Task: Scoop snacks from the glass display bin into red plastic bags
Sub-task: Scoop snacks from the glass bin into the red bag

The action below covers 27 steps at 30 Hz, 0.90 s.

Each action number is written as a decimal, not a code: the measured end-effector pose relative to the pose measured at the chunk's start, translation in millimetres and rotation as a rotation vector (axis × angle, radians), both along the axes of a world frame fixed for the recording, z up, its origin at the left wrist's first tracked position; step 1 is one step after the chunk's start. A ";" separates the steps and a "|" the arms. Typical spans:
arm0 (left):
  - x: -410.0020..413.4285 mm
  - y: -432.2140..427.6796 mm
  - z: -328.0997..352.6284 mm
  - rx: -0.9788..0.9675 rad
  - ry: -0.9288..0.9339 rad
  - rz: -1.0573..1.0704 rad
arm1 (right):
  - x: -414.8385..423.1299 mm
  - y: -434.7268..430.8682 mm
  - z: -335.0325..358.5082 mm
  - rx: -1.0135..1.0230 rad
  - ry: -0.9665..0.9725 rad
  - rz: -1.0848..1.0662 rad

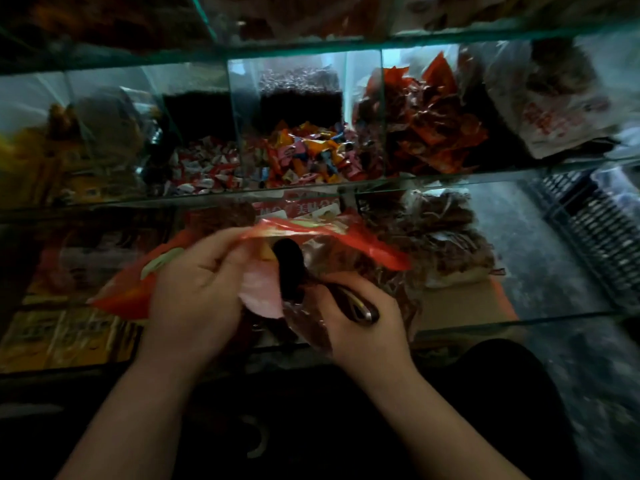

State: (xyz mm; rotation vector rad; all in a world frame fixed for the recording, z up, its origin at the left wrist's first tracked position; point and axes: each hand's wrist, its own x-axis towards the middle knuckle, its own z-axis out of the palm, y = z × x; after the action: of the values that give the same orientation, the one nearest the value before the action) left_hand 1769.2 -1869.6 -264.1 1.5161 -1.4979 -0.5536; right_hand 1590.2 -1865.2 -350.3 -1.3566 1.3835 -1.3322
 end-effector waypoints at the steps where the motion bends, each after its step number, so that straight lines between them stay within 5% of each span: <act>1: 8.3 -1.9 0.4 -0.039 0.008 0.018 | -0.3 3.0 3.7 -0.064 0.004 -0.015; 6: 36.7 -6.1 -5.4 -0.014 0.064 0.064 | 3.1 13.4 9.8 -0.199 0.019 -0.058; 27: -66.4 -3.1 45.5 -0.182 -0.079 -0.109 | -0.5 16.0 51.3 0.122 -0.475 -0.029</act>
State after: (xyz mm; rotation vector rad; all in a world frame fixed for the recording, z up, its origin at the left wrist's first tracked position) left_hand 1702.8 -1872.7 -218.7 1.3345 -1.6529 -0.4121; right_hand 1589.6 -1849.2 -298.9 -0.8672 1.1369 -1.4469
